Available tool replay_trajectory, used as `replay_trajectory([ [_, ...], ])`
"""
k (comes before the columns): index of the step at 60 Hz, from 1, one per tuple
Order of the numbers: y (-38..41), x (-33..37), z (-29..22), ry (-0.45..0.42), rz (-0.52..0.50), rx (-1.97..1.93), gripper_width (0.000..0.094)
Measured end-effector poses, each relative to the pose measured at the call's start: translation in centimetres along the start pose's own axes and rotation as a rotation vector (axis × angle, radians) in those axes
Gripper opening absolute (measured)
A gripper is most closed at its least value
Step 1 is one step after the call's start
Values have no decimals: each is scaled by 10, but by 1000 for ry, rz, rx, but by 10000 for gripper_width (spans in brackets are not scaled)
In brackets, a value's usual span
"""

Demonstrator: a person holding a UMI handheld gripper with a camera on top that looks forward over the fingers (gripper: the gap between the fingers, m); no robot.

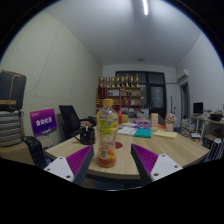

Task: Pour water

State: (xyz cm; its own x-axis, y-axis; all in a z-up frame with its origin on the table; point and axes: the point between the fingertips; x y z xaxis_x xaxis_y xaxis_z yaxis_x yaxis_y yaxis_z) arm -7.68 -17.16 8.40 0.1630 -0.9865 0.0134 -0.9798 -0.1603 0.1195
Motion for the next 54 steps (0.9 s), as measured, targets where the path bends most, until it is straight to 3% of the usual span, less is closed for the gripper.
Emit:
replay_trajectory([
  [16, 9, -87, 12, -5, 134, -39, 797],
  [19, 14, -104, 17, 9, 131, -53, 763],
  [24, 6, -123, 25, 27, 171, -47, 475],
  [30, 6, -126, 23, -14, 174, -83, 447],
  [38, 8, -124, 21, -4, 142, -33, 405],
  [44, -9, -136, -3, -7, 176, 214, 324],
  [54, -26, -184, -93, -46, 237, 881, 321],
])
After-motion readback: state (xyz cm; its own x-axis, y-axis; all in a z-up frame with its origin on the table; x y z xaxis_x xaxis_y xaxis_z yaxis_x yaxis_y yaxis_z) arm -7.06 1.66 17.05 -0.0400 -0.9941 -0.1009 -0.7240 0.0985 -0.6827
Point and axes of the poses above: the point between the fingertips, and its own axes, seen from behind it with the camera up: y to the left, z down, x backward, against the way the camera looks, and after that the axes turned 8 degrees about -x, right-handed
